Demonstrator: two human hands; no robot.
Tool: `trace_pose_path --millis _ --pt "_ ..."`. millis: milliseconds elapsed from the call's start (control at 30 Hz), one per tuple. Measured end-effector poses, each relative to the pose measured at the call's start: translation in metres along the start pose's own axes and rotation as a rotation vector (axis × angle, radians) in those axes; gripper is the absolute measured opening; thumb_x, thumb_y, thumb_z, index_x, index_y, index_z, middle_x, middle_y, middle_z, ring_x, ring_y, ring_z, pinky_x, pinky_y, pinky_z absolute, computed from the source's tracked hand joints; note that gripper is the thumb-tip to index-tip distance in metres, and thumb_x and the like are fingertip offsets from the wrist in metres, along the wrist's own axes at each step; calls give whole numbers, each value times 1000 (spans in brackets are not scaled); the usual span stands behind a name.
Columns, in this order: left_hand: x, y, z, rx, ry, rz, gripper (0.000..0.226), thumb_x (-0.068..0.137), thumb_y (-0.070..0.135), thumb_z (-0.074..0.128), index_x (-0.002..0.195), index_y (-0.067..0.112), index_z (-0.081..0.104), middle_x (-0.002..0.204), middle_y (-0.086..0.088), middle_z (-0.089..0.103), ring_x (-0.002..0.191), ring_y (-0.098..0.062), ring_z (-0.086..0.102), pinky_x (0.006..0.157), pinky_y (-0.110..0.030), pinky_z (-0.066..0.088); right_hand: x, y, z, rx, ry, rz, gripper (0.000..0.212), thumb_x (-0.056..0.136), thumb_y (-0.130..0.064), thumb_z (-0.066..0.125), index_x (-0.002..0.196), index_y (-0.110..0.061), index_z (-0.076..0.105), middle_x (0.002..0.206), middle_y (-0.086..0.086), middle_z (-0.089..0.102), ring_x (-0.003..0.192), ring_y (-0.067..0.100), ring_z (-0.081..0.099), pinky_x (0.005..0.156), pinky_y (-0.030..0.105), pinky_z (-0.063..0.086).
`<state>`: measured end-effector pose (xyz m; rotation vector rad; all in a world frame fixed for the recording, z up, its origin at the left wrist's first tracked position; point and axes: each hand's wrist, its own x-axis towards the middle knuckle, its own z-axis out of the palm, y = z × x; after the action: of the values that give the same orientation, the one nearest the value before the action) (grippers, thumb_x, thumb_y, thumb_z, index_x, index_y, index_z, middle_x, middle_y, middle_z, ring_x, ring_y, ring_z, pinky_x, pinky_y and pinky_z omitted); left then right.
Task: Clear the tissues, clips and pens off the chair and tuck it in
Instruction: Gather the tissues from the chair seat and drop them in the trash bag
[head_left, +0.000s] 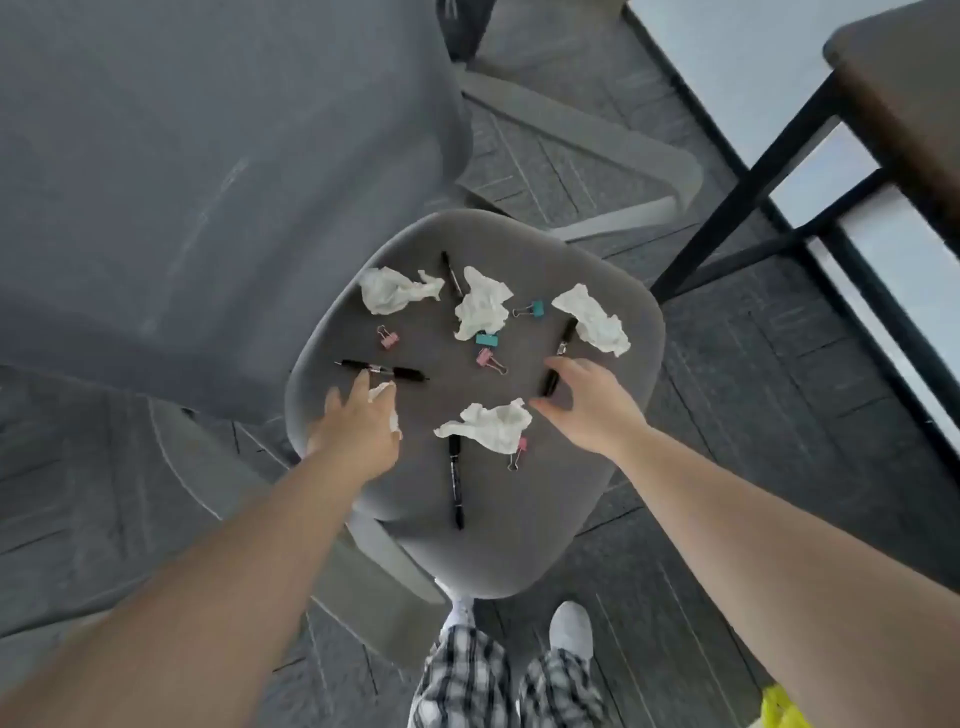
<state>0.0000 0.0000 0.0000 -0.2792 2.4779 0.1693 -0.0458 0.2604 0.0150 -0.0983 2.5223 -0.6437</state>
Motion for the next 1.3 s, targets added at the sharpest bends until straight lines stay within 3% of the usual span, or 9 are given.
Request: trace_pose_path --millis 300,467,533,633,833,933,1067,1167,1300 --pt "46 -13 26 -71 -78 -49 72 85 30 63 144 33 21 153 -7 11 120 -43 45 96 -46 43 39 -24 67 -335 -208 -153 73 79 -54 65 141 -31 34 139 -3 45 134 24 37 104 43 34" --pt "59 -15 35 15 -87 9 41 84 7 59 122 11 45 124 -13 40 105 -37 53 78 -40 45 57 -26 87 -480 -244 -210 63 86 -27 64 140 -31 32 131 0 49 127 26 43 99 41 35" --pt "62 -15 36 20 -113 9 25 84 0 52 108 7 51 118 -15 44 101 -37 54 76 -40 44 62 -25 89 -476 -213 -215 46 89 -13 54 132 -25 44 121 1 55 120 26 47 95 38 35" --pt "68 -11 28 -18 6 25 25 85 3 48 109 6 48 115 -14 48 103 -37 51 76 -42 43 71 -27 81 -334 -66 -164 27 91 -13 45 115 -14 58 112 6 54 114 28 47 86 37 39" --pt "94 -3 -11 -191 363 71 38 77 -1 47 114 4 49 102 -21 58 90 -34 43 64 -36 32 103 -43 51 -28 239 34 13 89 -8 47 97 0 53 111 14 47 103 34 48 65 34 37" --pt "130 1 -28 -252 365 77 34 82 6 56 114 6 46 116 -20 48 95 -38 51 70 -39 40 131 -46 41 14 258 53 35 86 1 43 119 -9 49 122 11 44 98 35 53 64 35 38" --pt "145 7 -46 -213 356 37 52 78 3 57 126 11 40 130 -17 36 100 -41 55 73 -38 38 142 -61 36 -29 187 22 65 84 3 43 138 -32 36 135 6 36 98 34 55 64 36 44" --pt "156 9 -43 -196 324 57 64 82 8 52 141 19 30 139 -17 28 108 -41 54 85 -41 44 148 -63 46 -37 162 15 63 83 2 44 135 -32 38 137 9 33 95 38 59 64 38 48" --pt "174 11 -32 -157 292 119 73 89 23 54 149 29 12 154 -13 14 121 -36 49 93 -42 45 156 -59 60 -49 159 4 39 90 -12 44 129 -14 42 132 14 35 95 39 59 63 35 40"
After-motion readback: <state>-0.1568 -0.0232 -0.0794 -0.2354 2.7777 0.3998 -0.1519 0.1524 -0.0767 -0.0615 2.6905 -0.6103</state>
